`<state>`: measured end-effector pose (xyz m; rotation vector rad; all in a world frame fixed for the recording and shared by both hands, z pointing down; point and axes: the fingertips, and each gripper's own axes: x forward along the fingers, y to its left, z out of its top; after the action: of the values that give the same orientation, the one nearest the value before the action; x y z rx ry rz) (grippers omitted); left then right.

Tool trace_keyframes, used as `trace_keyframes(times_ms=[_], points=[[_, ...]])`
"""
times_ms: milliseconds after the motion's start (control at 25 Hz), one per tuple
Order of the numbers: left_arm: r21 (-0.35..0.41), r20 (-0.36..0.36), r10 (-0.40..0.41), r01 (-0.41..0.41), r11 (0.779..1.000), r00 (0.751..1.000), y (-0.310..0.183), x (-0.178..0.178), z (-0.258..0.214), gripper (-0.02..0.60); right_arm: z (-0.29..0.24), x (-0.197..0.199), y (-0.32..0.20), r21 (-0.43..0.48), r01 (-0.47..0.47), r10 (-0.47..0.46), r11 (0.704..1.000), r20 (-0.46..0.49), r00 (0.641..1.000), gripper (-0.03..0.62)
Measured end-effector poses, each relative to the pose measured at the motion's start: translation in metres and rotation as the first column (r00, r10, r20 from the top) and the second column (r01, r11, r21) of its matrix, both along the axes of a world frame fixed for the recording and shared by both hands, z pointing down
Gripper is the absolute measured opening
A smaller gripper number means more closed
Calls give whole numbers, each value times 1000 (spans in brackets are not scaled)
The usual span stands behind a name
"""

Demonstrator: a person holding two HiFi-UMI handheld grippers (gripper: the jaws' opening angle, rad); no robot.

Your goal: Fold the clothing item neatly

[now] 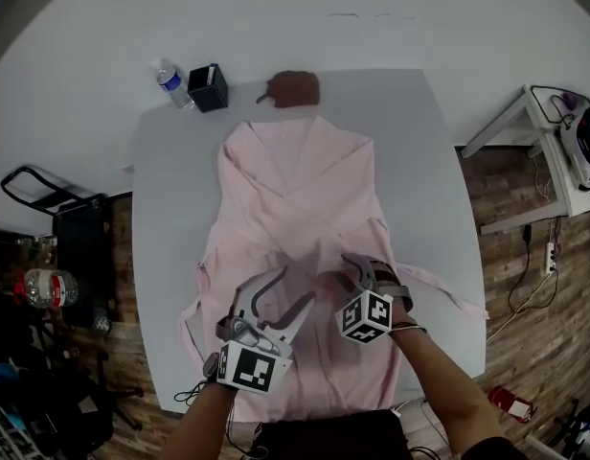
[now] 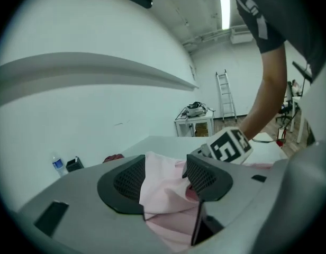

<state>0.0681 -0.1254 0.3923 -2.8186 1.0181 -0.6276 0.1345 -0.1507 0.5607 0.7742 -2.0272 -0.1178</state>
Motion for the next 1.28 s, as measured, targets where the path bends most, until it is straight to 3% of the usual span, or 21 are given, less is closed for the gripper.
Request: trace_keyframes(times_ms=[40, 80, 200, 360, 520, 680, 800, 840, 920, 1000, 1080, 1200, 1280], points=[[-14, -24, -7, 7, 1000, 1000, 7, 1, -1, 247, 1, 5, -5, 29, -23, 24, 999, -26, 999, 145], [-29, -49, -13, 11, 1000, 999, 13, 2, -2, 247, -1, 12, -9, 48, -66, 67, 997, -23, 997, 56], [-77, -127, -40, 31, 997, 991, 23, 6, -4, 221, -5, 35, -18, 22, -228, 226, 973, 62, 972, 29], [-131, -232, -119, 90, 987, 966, 26, 7, -8, 110, 12, 68, -15, -55, -318, 320, 947, 32, 947, 35], [-169, -240, -187, 148, 974, 953, 34, -3, -4, 101, 11, 84, -4, -89, -297, 300, 951, 22, 954, 134], [-197, -221, -268, 227, 954, 938, 47, -28, -1, 101, -12, 95, -9, -65, -313, 319, 948, 130, 939, 164], [-207, -210, -323, 281, 937, 923, 60, -52, -2, 101, -12, 84, -21, -104, -279, 296, 955, 228, 928, 163], [-209, -193, -324, 284, 936, 926, 68, -58, 0, 101, -7, 81, -22, -114, -244, 263, 963, 212, 941, 163], [-222, -173, -322, 282, 934, 931, 85, -63, 4, 101, 5, 83, -19, -81, -136, 141, 987, 49, 989, 163], [-244, -186, -330, 281, 928, 925, 97, -63, 7, 101, 8, 98, -13, -44, -63, 56, 997, -140, 989, 163], [-247, -200, -322, 271, 930, 925, 101, -64, 7, 101, 4, 111, -12, -43, -99, 91, 994, -166, 982, 164], [-215, -201, -275, 231, 949, 940, 103, -60, 3, 101, -6, 118, -9, -86, -231, 230, 969, -31, 973, 163], [-199, -218, -249, 207, 958, 944, 102, -51, -3, 101, -29, 112, -6, -112, -326, 340, 939, 140, 930, 163]])
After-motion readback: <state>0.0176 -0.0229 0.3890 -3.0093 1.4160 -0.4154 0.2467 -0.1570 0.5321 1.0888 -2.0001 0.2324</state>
